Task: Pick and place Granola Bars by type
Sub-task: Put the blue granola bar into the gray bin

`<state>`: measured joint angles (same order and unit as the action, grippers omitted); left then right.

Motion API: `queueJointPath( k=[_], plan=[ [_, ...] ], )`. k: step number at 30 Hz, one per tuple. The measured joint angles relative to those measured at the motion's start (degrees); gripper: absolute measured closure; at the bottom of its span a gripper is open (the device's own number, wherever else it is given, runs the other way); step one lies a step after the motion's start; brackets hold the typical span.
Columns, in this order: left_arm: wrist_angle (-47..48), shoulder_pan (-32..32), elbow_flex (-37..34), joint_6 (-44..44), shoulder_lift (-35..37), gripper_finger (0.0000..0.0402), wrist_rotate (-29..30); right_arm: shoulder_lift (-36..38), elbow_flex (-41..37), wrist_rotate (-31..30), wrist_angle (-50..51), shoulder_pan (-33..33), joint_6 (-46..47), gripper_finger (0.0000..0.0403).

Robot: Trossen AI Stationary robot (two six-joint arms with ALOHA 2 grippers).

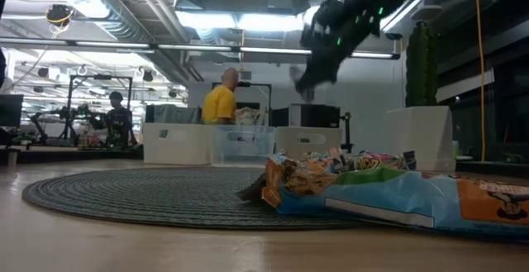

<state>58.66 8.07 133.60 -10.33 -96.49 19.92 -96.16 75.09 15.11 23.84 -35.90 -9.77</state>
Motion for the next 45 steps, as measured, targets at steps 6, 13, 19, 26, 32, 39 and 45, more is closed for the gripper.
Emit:
queueJointPath(
  k=[6,13,19,26,32,39,45],
  plan=[
    [2.7,0.1,0.0,-1.8,0.0,0.0233,0.9,-4.9,-0.8,0.0,-1.0,0.1,1.1,0.0354],
    [5.0,0.1,0.0,-3.2,0.0,0.0233,2.0,-5.1,-0.9,-2.4,-0.4,0.1,0.0,0.0269],
    [11.1,0.1,0.0,-4.7,0.1,0.0233,5.5,-2.1,-0.9,-2.1,1.0,0.3,-1.2,0.0187],
    [21.1,0.1,0.0,-8.1,1.2,0.0233,12.5,3.0,-1.0,-2.4,12.6,5.2,-2.9,0.016],
    [29.4,0.1,0.0,-13.0,1.5,0.0233,17.9,9.5,-9.1,-3.3,17.2,14.6,-2.1,0.0174],
    [31.4,0.1,0.0,-14.6,6.6,0.0233,19.9,19.3,-18.7,-9.7,15.6,26.2,3.5,0.0183],
    [31.3,0.1,-6.7,-15.7,14.7,0.0233,23.0,19.1,-22.6,-12.3,12.3,32.4,7.5,0.0183]
  ],
)
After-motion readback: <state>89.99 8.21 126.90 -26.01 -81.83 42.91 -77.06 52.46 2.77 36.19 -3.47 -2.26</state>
